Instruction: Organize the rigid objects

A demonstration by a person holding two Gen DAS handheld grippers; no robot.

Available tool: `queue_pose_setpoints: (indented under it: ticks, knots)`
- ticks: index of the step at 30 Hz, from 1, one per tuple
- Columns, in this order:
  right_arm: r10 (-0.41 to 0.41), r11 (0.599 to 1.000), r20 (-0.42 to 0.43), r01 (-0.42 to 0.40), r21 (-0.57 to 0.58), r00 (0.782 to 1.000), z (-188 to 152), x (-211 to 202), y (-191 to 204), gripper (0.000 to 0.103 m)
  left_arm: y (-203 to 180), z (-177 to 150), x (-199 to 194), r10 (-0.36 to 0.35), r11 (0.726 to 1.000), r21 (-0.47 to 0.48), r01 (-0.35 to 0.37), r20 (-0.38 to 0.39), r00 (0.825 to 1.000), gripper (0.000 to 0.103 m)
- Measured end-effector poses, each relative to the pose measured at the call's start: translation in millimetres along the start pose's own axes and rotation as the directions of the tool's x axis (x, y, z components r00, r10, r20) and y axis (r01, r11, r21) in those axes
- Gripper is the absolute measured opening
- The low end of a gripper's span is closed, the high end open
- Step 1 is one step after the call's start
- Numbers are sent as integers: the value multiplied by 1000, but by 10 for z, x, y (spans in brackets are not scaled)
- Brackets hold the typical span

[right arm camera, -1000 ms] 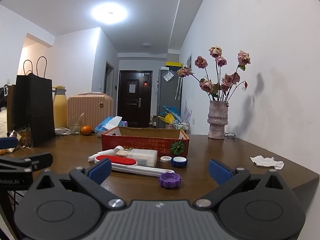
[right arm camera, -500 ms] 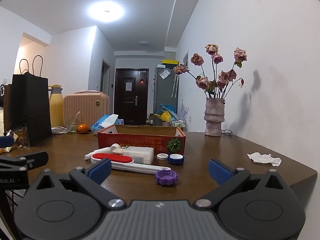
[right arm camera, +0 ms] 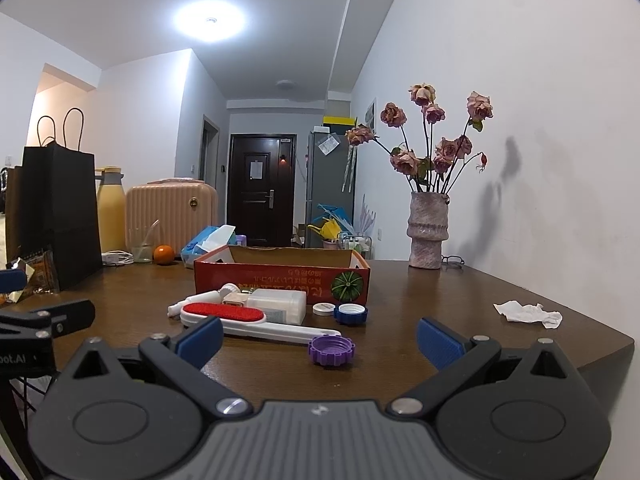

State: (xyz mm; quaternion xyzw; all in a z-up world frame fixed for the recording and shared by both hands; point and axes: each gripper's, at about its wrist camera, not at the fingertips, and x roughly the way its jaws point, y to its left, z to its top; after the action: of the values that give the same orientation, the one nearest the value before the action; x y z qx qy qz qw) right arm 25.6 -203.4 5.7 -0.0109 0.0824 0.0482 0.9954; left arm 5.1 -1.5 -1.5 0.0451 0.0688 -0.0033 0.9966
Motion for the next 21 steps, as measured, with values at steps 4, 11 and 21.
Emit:
queue_pose_setpoints:
  ticks: [4,11,21]
  knots:
    - [0,1000,0,0,1,1000,-4,1,-3,103,-2,-2,0,1,1000,0,-1,1,1000,103]
    - [0,1000,-1,0,1,1000,-6,1,-2,103,14,-7,5,0,1000,0,0,-6,1000,103]
    - [-4,1000,-14,4,0,1000,-53,30,-22,103,12,-10,13,0,1000,7,0,-9,1000,103]
